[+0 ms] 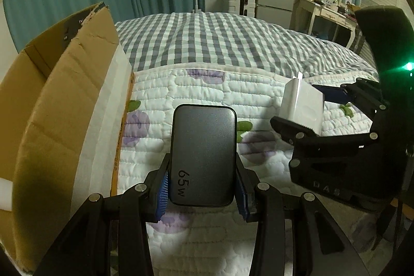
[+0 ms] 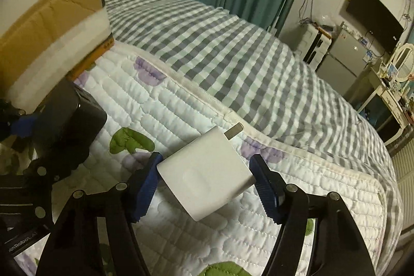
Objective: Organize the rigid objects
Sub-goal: 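Carry the black charger and white charger over the box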
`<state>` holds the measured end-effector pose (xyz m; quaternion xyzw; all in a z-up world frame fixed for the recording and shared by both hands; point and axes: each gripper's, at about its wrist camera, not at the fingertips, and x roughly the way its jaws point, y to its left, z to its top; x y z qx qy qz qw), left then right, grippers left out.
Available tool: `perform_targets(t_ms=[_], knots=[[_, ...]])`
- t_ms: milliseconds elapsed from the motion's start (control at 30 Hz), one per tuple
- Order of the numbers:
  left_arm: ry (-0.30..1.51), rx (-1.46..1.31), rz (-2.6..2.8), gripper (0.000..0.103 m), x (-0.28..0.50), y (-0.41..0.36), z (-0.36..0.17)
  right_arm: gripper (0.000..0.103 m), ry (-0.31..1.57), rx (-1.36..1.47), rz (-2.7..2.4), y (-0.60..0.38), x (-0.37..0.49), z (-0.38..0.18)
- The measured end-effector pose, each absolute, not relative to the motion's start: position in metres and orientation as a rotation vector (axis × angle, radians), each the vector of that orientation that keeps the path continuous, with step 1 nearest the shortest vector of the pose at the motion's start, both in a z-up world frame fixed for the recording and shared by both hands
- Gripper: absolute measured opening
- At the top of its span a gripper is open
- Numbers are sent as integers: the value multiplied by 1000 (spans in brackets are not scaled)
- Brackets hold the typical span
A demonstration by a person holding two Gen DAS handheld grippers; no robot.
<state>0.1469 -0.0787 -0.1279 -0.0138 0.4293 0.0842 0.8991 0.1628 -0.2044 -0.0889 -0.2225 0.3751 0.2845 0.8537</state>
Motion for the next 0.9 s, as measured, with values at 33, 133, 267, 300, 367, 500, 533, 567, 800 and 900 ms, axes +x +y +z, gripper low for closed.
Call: perform_targets(t_ms=[33, 133, 267, 300, 367, 500, 533, 567, 800, 900], knots=[[887, -29, 167, 42, 145, -79, -125, 69, 787, -461, 595, -206, 162, -87], [875, -23, 151, 42, 140, -82, -116, 69, 784, -420, 571, -217, 155, -78], [849, -27, 130, 42, 130, -84, -101, 69, 785, -375, 529, -233, 144, -61], [841, -29, 123, 42, 128, -83, -96, 69, 782, -368, 511, -236, 140, -55], [823, -33, 111, 42, 121, -83, -84, 69, 769, -351, 484, -242, 133, -43], [776, -40, 87, 42, 104, -79, -54, 69, 747, -321, 419, -254, 109, -13], [765, -44, 86, 42, 101, -78, -47, 69, 746, -315, 412, -257, 105, -7], [751, -47, 83, 42, 96, -76, -39, 69, 742, -306, 400, -260, 98, 1], [634, -64, 68, 42, 54, -55, 26, 69, 698, -325, 368, -247, 55, 55], [588, -70, 76, 42, 37, -37, 52, 69, 652, -334, 383, -227, 37, 86]])
